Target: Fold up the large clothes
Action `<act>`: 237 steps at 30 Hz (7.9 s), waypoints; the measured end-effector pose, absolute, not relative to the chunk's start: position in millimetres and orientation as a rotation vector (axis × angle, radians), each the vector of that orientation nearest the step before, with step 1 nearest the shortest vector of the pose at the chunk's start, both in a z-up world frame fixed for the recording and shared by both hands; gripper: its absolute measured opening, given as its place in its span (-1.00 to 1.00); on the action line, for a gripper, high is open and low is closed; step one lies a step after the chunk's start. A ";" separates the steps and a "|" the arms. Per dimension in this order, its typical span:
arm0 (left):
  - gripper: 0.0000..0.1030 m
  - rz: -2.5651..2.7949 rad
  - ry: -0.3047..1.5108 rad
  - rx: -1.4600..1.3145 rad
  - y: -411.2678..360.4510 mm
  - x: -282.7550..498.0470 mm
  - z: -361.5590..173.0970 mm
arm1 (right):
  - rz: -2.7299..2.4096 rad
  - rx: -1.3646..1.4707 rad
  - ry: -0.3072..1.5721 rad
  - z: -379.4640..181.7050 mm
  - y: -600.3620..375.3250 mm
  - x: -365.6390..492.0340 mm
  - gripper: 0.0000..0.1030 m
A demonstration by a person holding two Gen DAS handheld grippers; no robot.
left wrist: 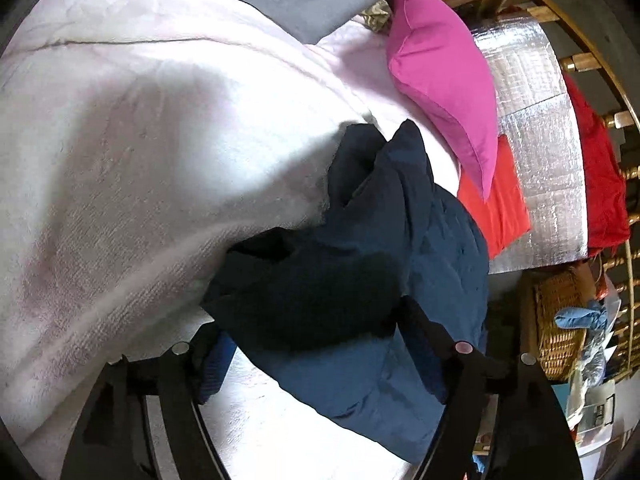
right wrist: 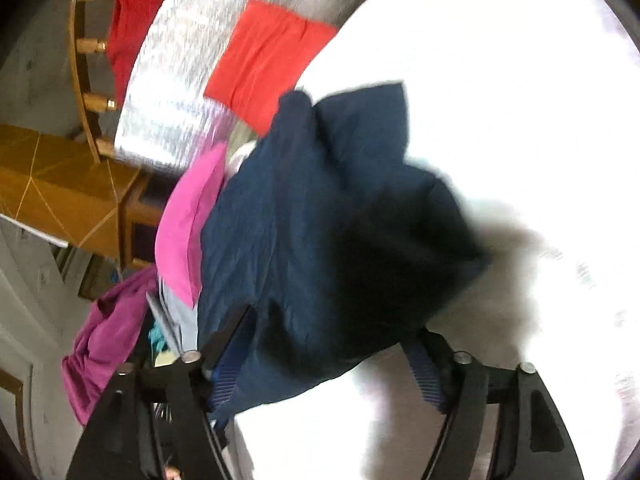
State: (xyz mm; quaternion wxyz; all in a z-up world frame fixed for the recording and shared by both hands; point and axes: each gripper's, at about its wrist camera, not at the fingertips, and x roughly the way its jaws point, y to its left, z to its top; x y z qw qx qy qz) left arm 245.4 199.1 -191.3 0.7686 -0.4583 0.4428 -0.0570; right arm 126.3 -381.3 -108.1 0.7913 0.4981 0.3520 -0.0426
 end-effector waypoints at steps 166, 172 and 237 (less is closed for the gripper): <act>0.68 0.111 0.709 -0.281 159.2 188.7 -136.7 | 0.030 0.700 0.708 -44.8 -370.2 122.3 0.40; 0.68 0.131 0.774 -0.313 152.9 234.2 -151.2 | 0.044 0.622 0.736 -36.3 -356.0 191.6 0.16; 0.87 0.038 0.354 0.064 32.4 -13.5 73.1 | -0.027 0.113 0.475 133.5 -206.3 -47.2 1.00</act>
